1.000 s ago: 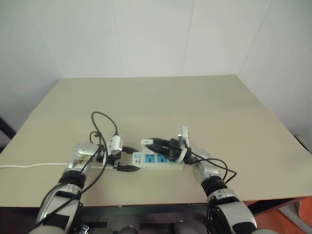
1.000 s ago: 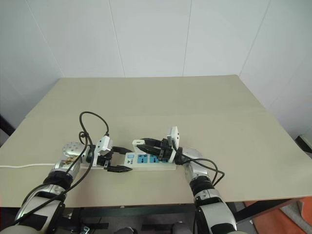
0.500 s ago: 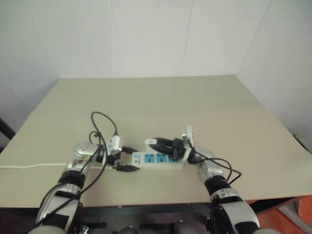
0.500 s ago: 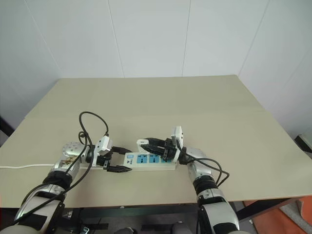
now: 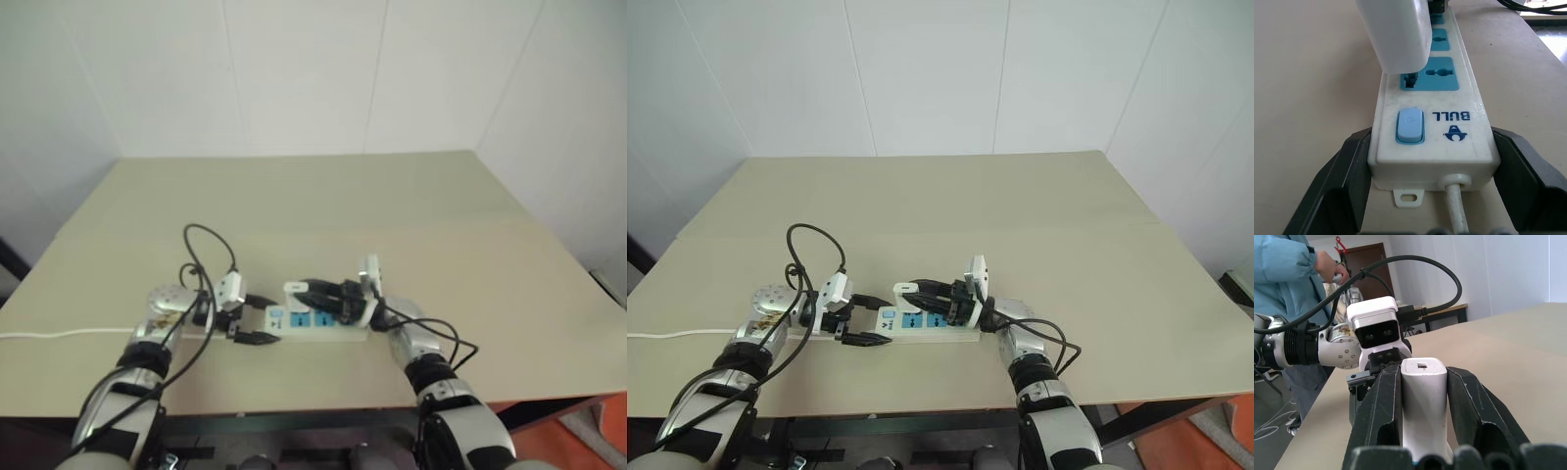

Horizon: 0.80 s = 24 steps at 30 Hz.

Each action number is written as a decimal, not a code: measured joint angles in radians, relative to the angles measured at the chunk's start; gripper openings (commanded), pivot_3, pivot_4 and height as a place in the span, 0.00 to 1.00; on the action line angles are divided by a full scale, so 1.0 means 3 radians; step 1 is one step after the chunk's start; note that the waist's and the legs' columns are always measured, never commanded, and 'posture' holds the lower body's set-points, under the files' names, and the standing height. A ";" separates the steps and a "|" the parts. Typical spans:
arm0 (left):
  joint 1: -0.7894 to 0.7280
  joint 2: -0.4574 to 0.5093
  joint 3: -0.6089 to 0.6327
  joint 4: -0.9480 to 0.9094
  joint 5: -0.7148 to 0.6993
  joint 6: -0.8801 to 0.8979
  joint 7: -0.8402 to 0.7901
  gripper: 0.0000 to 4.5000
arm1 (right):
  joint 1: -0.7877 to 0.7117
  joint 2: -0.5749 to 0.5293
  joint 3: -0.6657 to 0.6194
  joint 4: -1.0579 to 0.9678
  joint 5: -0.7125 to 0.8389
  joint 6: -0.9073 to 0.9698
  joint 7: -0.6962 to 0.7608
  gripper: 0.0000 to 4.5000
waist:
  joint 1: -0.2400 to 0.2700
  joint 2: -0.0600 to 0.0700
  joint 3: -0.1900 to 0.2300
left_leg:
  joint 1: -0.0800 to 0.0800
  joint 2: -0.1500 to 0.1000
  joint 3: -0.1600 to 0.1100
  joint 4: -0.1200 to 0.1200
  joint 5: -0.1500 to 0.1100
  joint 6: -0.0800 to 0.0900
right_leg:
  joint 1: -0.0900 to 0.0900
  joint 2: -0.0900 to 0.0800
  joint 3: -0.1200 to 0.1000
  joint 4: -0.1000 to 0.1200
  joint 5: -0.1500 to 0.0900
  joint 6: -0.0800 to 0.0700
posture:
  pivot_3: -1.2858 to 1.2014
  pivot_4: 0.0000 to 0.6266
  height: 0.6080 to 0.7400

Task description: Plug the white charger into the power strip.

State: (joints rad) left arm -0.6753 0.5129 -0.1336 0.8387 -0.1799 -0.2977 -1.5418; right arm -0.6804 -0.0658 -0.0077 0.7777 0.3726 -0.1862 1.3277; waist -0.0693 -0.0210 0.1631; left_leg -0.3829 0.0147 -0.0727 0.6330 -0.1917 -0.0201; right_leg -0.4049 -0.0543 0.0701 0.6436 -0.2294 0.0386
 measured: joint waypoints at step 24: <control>-0.0053 0.0060 -0.0061 0.0002 0.0005 0.0041 -0.0006 0.72 | -0.0144 -0.0020 0.0009 0.0333 -0.0153 -0.0355 0.0147 0.25 | -0.0006 -0.0005 -0.0003 | 0.0009 0.0001 0.0000 -0.0007 0.0000 0.0000 | 0.0004 0.0001 0.0000 -0.0001 -0.0003 -0.0004 | 0.52 0.24 1.00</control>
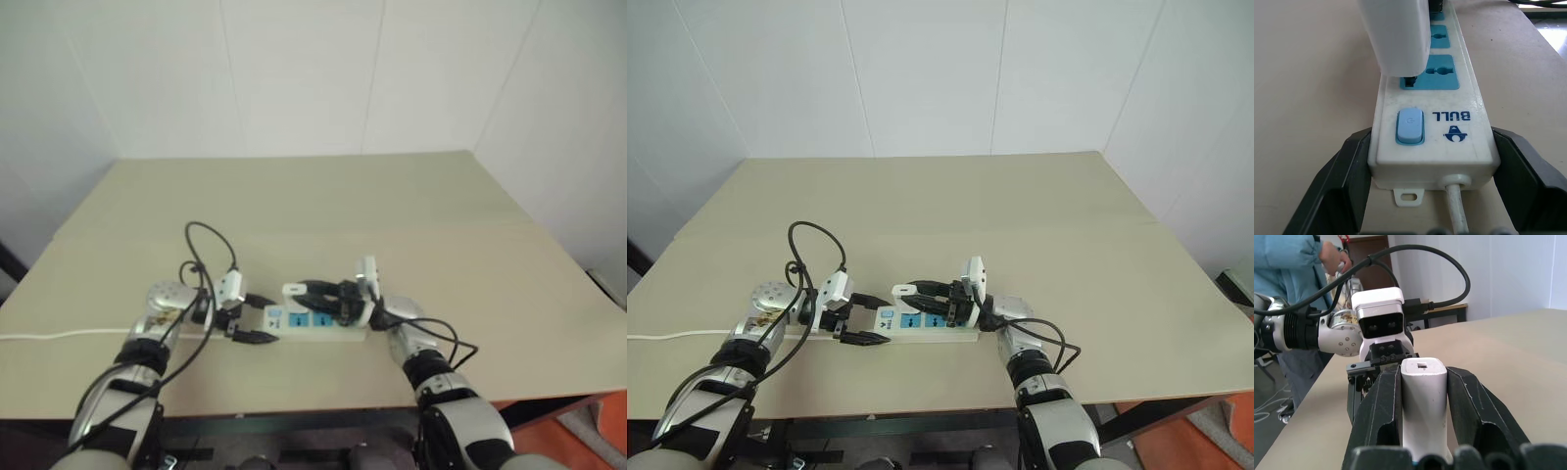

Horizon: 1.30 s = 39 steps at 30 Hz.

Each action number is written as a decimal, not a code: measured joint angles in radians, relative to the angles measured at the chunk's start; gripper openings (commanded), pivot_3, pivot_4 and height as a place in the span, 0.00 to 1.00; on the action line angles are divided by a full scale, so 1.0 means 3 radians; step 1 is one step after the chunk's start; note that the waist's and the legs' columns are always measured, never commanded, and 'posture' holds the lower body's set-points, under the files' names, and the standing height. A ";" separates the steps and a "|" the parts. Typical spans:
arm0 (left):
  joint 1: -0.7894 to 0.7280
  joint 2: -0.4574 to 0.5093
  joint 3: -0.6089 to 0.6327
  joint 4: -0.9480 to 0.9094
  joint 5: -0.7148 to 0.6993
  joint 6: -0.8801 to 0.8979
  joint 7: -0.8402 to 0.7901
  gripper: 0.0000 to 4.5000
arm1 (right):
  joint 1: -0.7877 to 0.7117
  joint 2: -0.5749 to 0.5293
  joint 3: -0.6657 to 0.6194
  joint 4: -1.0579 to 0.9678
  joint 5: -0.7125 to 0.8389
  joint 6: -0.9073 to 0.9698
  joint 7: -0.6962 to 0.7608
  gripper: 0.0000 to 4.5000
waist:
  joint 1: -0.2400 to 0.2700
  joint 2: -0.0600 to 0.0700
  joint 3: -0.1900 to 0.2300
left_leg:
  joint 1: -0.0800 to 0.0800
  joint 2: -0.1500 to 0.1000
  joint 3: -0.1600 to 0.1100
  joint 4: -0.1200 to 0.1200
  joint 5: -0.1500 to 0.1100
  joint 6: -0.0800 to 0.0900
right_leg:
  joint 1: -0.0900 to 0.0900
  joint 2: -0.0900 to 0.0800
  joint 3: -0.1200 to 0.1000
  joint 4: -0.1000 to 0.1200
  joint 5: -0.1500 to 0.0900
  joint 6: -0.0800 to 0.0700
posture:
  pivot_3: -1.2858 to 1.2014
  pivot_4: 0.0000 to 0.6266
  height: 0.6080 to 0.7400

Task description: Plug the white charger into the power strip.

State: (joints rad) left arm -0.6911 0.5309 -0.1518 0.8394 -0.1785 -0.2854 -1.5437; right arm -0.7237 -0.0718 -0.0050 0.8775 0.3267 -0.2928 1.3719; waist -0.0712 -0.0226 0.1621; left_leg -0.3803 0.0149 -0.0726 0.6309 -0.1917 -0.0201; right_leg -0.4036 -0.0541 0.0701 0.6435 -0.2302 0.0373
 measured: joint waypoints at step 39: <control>0.0131 0.0077 0.0030 -0.0161 0.0004 0.0021 0.0037 0.72 | -0.0433 -0.0010 -0.0012 0.0739 -0.0309 -0.0477 0.0258 0.25 | -0.0065 -0.0005 -0.0002 | 0.0016 0.0003 0.0000 -0.0015 0.0000 0.0000 | 0.0004 0.0003 0.0001 0.0004 -0.0005 -0.0009 | 0.52 0.24 1.00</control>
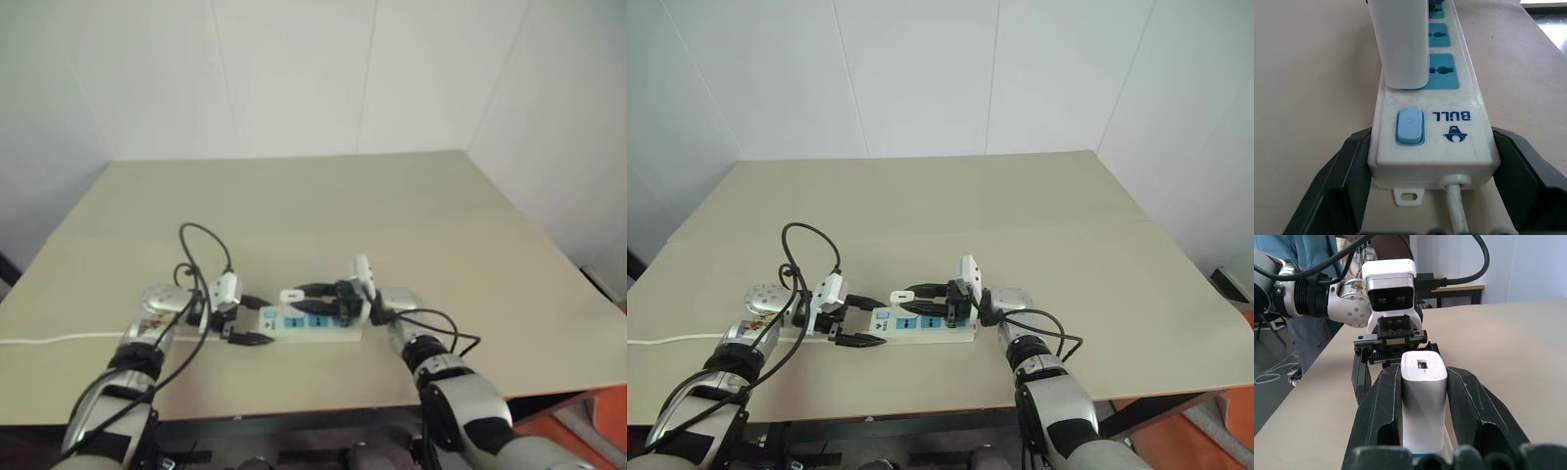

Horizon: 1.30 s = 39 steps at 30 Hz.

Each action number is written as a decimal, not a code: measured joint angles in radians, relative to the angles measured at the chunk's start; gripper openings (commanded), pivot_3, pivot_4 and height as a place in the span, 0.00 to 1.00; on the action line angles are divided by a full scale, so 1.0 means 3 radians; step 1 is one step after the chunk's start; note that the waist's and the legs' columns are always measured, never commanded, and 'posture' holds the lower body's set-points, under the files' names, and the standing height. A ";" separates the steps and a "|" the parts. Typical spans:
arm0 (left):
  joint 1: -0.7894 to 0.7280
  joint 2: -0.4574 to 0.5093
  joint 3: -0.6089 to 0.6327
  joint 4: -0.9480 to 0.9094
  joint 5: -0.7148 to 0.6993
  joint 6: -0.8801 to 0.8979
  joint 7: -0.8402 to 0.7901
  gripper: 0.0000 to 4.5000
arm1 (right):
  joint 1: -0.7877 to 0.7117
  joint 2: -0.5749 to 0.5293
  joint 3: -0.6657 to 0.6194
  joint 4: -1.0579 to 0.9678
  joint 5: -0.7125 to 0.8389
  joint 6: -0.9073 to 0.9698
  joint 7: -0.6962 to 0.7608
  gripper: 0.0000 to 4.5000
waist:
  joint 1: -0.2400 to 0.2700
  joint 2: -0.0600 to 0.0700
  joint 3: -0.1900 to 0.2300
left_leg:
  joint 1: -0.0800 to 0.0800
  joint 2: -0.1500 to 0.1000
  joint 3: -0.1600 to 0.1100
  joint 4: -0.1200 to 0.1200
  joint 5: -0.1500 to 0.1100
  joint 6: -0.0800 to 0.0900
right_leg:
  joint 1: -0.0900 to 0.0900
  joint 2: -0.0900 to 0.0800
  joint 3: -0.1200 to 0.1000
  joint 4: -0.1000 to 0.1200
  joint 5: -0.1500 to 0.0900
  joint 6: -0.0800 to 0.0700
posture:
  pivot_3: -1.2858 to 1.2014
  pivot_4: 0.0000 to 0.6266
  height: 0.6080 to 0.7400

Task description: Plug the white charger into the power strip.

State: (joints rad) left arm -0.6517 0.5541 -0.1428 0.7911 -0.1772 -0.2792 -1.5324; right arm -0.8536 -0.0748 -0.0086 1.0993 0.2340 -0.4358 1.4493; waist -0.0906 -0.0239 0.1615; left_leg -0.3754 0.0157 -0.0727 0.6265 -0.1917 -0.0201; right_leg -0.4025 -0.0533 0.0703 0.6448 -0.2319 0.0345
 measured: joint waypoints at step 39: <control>0.0253 0.0093 0.0017 -0.0422 -0.0013 0.0230 0.0159 0.72 | -0.0106 -0.0014 0.0005 0.0202 -0.0128 0.0260 -0.0034 0.25 | -0.0036 0.0000 -0.0001 | 0.0028 0.0003 -0.0002 -0.0009 -0.0002 -0.0002 | 0.0028 0.0001 -0.0001 -0.0007 -0.0005 -0.0006 | 0.52 0.24 1.00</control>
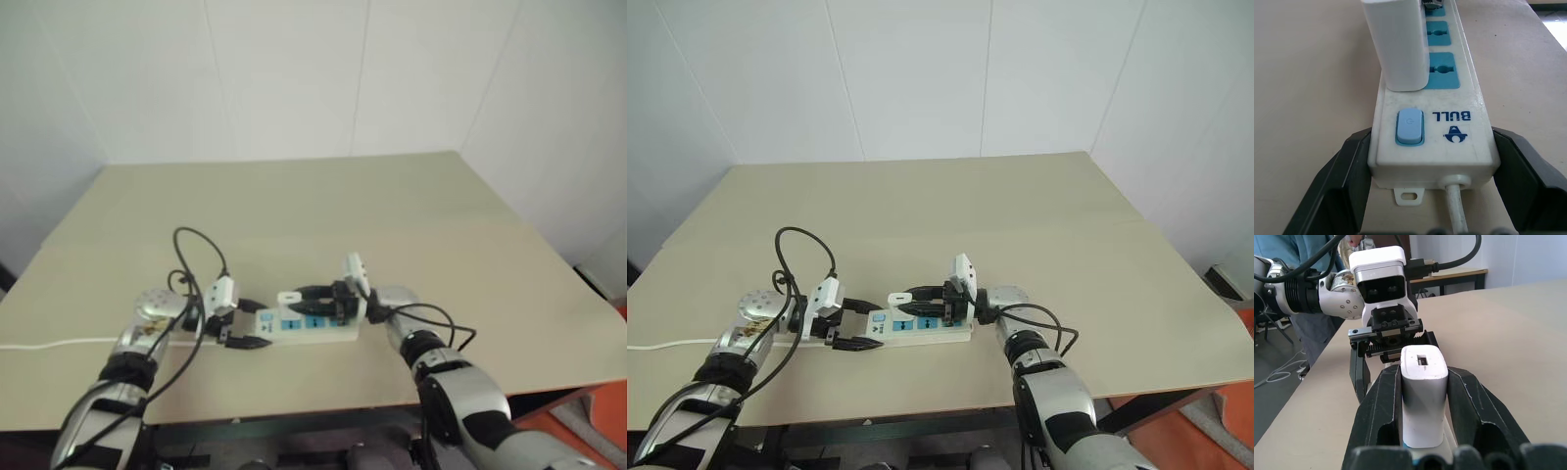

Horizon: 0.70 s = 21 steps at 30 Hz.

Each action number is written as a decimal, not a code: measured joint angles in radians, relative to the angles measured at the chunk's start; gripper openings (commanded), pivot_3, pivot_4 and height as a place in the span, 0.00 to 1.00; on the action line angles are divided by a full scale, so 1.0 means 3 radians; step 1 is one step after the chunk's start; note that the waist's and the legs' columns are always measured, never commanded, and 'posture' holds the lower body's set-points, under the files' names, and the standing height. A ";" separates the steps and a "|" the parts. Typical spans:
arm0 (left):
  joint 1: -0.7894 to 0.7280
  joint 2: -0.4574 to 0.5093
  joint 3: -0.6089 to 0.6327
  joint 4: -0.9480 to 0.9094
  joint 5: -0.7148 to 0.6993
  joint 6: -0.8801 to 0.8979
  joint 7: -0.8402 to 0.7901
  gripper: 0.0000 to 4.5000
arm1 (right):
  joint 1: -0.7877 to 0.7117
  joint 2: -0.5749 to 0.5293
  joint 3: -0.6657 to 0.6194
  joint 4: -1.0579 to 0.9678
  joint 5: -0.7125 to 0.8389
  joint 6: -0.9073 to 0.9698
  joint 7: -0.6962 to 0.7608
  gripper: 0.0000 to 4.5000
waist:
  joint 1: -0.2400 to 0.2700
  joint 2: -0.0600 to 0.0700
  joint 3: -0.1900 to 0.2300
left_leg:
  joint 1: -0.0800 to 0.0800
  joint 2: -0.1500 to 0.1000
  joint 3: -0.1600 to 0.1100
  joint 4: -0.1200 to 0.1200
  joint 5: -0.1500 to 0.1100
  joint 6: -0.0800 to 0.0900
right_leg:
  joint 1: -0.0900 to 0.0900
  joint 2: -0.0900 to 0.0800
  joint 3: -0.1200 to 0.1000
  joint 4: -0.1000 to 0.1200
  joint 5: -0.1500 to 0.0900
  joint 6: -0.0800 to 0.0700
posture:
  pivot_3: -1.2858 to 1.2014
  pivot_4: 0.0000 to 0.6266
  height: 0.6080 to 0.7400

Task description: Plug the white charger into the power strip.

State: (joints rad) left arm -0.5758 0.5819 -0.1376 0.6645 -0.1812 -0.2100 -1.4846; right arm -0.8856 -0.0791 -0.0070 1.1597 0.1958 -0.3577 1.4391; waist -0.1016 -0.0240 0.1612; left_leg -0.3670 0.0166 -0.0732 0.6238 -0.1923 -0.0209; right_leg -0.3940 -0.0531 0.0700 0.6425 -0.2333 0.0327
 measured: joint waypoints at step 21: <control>0.0030 0.0013 -0.0008 -0.0064 0.0001 0.0058 0.0020 0.72 | 0.0108 0.0009 0.0012 -0.0033 -0.0067 -0.0297 -0.0020 0.25 | 0.0000 -0.0009 -0.0005 | 0.0008 0.0001 -0.0001 -0.0002 -0.0003 -0.0005 | 0.0007 0.0000 -0.0001 -0.0002 -0.0005 -0.0006 | 0.52 0.24 1.00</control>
State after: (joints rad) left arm -0.5668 0.5859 -0.1400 0.6452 -0.1809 -0.1927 -1.4785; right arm -0.8533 -0.0764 -0.0033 1.1499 0.1755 -0.4469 1.4330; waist -0.1017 -0.0266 0.1596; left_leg -0.3646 0.0170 -0.0735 0.6231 -0.1933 -0.0224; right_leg -0.3919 -0.0531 0.0699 0.6420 -0.2349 0.0308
